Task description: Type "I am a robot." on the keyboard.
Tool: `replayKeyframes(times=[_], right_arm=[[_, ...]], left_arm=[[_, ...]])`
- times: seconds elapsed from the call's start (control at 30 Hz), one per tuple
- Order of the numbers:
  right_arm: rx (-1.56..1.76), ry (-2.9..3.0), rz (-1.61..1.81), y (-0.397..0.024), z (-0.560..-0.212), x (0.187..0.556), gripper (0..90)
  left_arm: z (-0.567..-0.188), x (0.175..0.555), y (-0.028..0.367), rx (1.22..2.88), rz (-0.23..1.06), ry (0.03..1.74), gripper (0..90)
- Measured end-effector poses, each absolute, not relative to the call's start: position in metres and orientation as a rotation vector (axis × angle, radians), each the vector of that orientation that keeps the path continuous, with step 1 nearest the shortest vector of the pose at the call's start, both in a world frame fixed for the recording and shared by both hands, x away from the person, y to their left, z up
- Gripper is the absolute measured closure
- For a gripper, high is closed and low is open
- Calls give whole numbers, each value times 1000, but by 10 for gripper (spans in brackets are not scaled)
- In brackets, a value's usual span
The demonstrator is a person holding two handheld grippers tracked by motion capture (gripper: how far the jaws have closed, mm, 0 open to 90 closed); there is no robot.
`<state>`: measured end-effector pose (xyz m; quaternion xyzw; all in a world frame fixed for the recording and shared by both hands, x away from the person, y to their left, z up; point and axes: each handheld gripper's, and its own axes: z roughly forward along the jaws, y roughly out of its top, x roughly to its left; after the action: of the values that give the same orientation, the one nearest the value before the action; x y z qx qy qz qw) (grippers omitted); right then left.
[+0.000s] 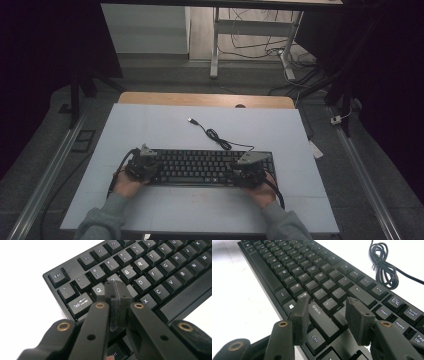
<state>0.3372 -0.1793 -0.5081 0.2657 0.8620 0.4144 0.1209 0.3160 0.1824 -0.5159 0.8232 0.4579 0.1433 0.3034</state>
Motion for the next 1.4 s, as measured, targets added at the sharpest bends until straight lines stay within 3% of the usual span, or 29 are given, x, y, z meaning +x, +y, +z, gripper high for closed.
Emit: replayKeyframes(times=[0.47,0.73,0.9,1.17,1.4], right_arm=[[774,2516,1212,-179,-508,337,540],[776,2515,1211,-180,-508,337,540],[773,2516,1210,-180,-507,337,540],[774,2515,1210,-180,-507,337,540],[776,2515,1208,-180,-508,337,539]], left_arm=[[-518,316,178,2194,397,1215,887],[-503,311,183,2087,399,1183,875],[-497,309,187,2038,380,1165,778],[-494,307,189,2000,362,1137,545],[-493,306,187,1997,355,1125,476]])
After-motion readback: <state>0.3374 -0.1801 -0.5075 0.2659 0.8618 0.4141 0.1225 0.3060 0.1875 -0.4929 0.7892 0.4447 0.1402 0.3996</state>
